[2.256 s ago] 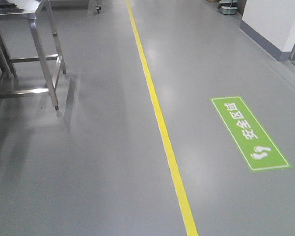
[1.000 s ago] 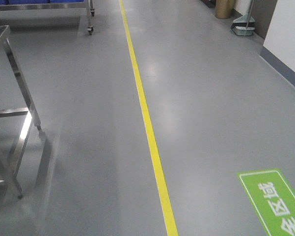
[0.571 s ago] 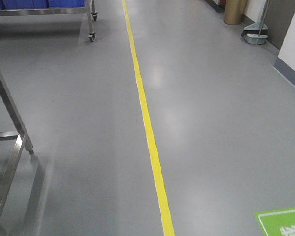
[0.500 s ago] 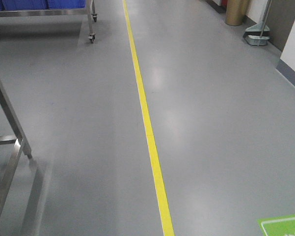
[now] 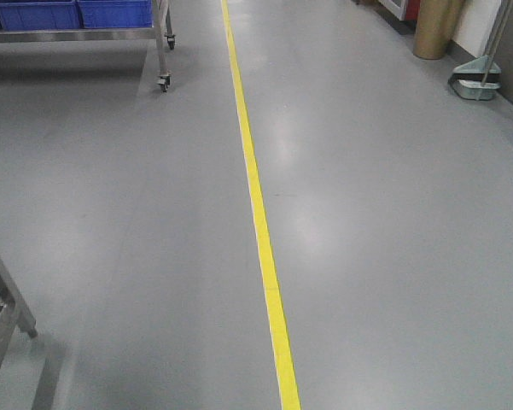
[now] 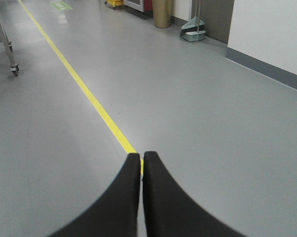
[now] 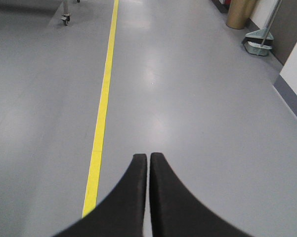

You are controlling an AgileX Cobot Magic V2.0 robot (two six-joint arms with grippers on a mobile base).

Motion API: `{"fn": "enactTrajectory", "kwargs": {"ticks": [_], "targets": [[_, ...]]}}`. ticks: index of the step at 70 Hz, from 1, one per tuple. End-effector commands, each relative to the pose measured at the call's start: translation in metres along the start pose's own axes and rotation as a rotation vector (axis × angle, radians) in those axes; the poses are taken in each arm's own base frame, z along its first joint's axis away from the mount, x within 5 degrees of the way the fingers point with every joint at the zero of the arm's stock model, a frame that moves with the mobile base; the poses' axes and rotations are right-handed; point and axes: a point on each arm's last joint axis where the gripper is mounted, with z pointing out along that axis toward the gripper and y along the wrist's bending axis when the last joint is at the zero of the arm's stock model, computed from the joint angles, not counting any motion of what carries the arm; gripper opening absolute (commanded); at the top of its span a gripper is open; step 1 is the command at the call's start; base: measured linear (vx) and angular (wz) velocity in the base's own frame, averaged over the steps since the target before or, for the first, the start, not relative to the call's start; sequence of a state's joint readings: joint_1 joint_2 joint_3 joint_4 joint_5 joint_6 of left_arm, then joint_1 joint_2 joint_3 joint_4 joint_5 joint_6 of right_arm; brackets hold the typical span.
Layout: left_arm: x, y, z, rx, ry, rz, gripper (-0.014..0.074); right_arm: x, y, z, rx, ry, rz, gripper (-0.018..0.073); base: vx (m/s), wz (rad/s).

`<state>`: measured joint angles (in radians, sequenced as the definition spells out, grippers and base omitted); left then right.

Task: Move and align brake pads A on conveyor
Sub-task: 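Drive along the yellow floor line with both grippers empty, then turn the base toward the stainless steel table with blue bins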

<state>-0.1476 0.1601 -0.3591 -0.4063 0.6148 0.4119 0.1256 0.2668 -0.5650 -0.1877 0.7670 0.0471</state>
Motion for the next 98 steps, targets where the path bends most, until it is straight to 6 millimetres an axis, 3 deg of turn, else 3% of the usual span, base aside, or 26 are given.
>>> {"fn": "enactTrajectory", "kwargs": {"ticks": [1,98], "targets": [[-0.0123,0.0015,-0.0014,-0.011,-0.073,-0.016,-0.0006,-0.0131,-0.0016,-0.0023,0.01,-0.081,-0.015,-0.0001,0.55,0.06],[-0.0123,0.0015,-0.0014,-0.011,-0.073,-0.016,-0.0006,-0.0131,-0.0016,-0.0022,0.01,-0.08,-0.015,-0.0001,0.46,0.04]]}}
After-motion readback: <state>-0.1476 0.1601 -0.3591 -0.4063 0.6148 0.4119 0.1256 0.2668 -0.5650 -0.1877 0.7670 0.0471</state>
